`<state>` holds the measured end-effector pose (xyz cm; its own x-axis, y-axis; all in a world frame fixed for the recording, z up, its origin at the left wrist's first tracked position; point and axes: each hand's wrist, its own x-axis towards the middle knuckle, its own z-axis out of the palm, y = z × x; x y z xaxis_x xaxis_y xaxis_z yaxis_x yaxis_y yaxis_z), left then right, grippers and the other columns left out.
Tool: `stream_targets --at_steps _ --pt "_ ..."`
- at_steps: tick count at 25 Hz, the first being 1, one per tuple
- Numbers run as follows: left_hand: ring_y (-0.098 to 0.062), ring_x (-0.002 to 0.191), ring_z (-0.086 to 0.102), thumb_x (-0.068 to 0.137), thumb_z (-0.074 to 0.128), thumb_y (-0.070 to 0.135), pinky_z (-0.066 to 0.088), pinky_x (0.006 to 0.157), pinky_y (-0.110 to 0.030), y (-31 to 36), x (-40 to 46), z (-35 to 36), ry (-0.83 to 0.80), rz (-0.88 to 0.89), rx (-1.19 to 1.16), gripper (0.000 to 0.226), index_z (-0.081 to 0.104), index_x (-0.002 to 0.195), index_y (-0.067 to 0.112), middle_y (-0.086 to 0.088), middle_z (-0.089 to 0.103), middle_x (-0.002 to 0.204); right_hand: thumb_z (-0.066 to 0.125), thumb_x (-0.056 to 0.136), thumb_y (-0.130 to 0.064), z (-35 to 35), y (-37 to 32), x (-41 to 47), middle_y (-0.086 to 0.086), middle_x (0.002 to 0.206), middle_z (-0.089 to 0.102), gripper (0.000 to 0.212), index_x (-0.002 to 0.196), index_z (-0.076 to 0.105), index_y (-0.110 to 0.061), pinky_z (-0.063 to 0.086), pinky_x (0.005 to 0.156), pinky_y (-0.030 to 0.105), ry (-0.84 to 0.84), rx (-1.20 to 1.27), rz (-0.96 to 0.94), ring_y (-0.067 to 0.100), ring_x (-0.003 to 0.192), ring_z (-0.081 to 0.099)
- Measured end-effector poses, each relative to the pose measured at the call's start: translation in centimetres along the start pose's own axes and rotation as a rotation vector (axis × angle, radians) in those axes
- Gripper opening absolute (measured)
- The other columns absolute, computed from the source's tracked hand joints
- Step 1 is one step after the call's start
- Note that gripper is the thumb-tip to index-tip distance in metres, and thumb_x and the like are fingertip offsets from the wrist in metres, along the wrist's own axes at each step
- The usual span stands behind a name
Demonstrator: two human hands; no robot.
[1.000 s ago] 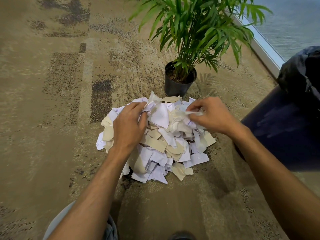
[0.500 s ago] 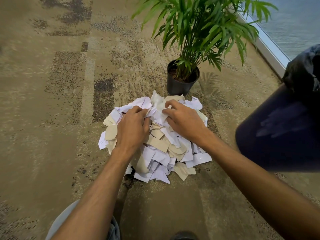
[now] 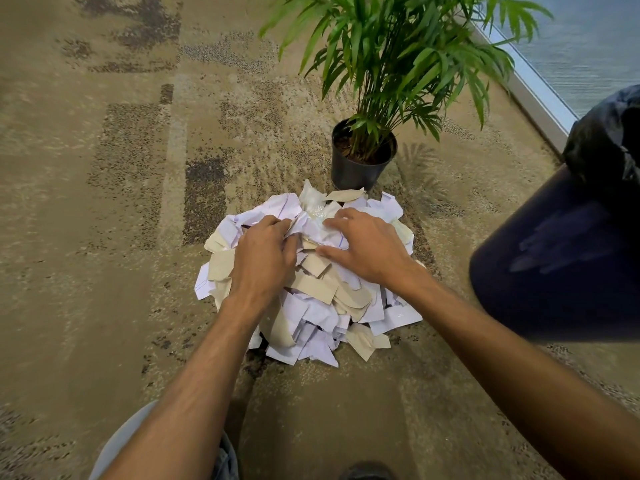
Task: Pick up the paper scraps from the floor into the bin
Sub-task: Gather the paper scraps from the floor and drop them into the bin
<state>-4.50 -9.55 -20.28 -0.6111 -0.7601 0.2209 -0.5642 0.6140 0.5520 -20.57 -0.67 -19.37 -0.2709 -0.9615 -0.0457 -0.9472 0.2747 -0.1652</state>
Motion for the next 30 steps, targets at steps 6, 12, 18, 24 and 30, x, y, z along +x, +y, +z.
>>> stream_targets --at_steps 6,12,18,24,30 --pt "-0.029 0.069 0.053 0.088 0.056 0.016 0.043 0.059 -0.039 -0.1 0.0 0.0 0.006 0.011 -0.006 0.019 0.066 0.081 0.001 -0.008 0.054 0.074 0.054 0.095 -0.045 -1.1 0.7 0.3 0.0 0.127 0.063 0.044 0.132 0.058 -0.021 0.05 0.086 0.04 -0.03 0.081 -0.05 0.023 0.113 0.059" --pt "-0.025 0.068 0.053 0.087 0.056 0.015 0.04 0.058 -0.035 0.0 -0.1 0.1 0.046 0.053 -0.063 0.015 0.068 0.087 0.006 -0.006 0.058 0.075 0.056 0.088 -0.031 -0.6 -0.4 0.3 0.008 0.102 0.069 0.031 0.11 0.064 -0.01 0.049 0.065 0.033 0.024 -0.086 -0.063 0.03 0.088 0.063" --pt "-0.023 0.058 0.049 0.086 0.055 0.017 0.037 0.054 -0.035 0.1 -0.2 0.0 0.116 0.04 -0.152 0.018 0.063 0.075 0.006 -0.003 0.055 0.063 0.057 0.086 -0.018 -0.9 0.5 -0.2 0.008 0.087 0.073 0.017 0.094 0.069 -0.009 0.052 0.064 0.036 0.231 0.117 0.02 0.03 0.078 0.066" --pt "-0.022 0.055 0.052 0.09 0.06 0.02 0.044 0.054 -0.039 1.4 0.1 -1.0 0.236 -0.029 -0.31 0.024 0.065 0.071 0.007 -0.004 0.058 0.058 0.066 0.082 -0.014 -4.2 0.3 -2.1 -0.004 0.082 0.073 0.017 0.096 0.077 -0.012 0.046 0.06 0.027 0.383 0.538 0.204 0.012 0.069 0.063" --pt "-0.019 0.052 0.052 0.091 0.057 0.024 0.049 0.055 -0.037 6.2 0.3 -2.7 0.288 0.02 -0.424 0.028 0.068 0.077 0.002 -0.014 0.063 0.061 0.065 0.084 -0.013 -9.6 0.5 -5.0 -0.002 0.081 0.074 0.014 0.093 0.076 -0.012 0.054 0.061 0.028 0.461 0.655 0.231 0.012 0.069 0.068"
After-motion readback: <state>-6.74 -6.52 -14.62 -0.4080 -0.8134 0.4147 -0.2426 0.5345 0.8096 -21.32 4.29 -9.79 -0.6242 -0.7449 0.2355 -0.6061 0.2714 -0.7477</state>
